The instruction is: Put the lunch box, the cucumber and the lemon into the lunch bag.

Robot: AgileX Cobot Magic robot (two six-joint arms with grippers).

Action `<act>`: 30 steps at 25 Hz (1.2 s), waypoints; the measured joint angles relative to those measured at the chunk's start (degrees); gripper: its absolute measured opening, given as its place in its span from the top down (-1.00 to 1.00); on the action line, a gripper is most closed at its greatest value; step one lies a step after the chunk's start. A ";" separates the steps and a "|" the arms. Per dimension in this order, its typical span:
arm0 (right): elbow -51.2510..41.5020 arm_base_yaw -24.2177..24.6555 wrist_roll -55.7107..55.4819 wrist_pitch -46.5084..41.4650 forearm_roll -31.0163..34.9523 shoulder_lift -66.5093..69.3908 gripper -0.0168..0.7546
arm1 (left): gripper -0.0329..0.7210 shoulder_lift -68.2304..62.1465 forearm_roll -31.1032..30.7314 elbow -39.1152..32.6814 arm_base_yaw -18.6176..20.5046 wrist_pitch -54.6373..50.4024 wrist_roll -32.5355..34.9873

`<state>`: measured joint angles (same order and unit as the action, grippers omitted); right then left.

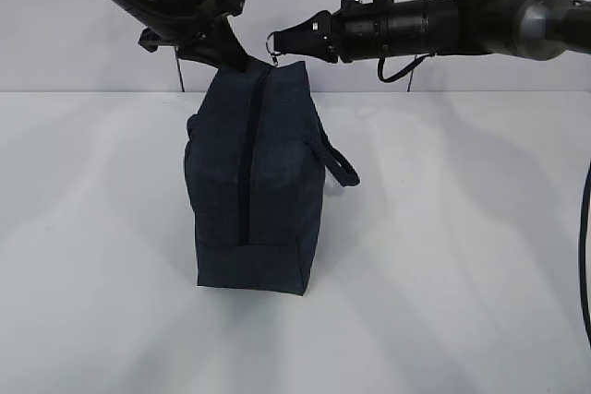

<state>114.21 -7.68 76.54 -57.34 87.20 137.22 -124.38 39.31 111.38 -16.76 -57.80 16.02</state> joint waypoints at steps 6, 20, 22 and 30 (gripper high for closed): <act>0.00 0.40 -2.02 -1.58 -2.74 0.00 0.90 | 0.85 1.73 -4.89 0.00 -1.89 -0.22 0.00; 0.00 2.92 -4.10 -3.41 -4.46 -2.15 0.90 | 0.85 4.21 -6.92 0.00 -6.02 -1.20 1.20; 0.00 3.24 -4.22 -3.54 -4.47 -2.15 0.90 | 0.85 4.56 -7.43 0.00 -6.13 -1.33 1.24; 0.00 3.83 -5.33 -3.58 -5.07 -2.15 0.90 | 0.85 5.68 -8.78 0.00 -6.35 -1.46 1.34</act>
<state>114.21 -3.85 71.20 -60.92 82.13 135.07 -118.70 30.54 111.38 -23.11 -59.27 17.36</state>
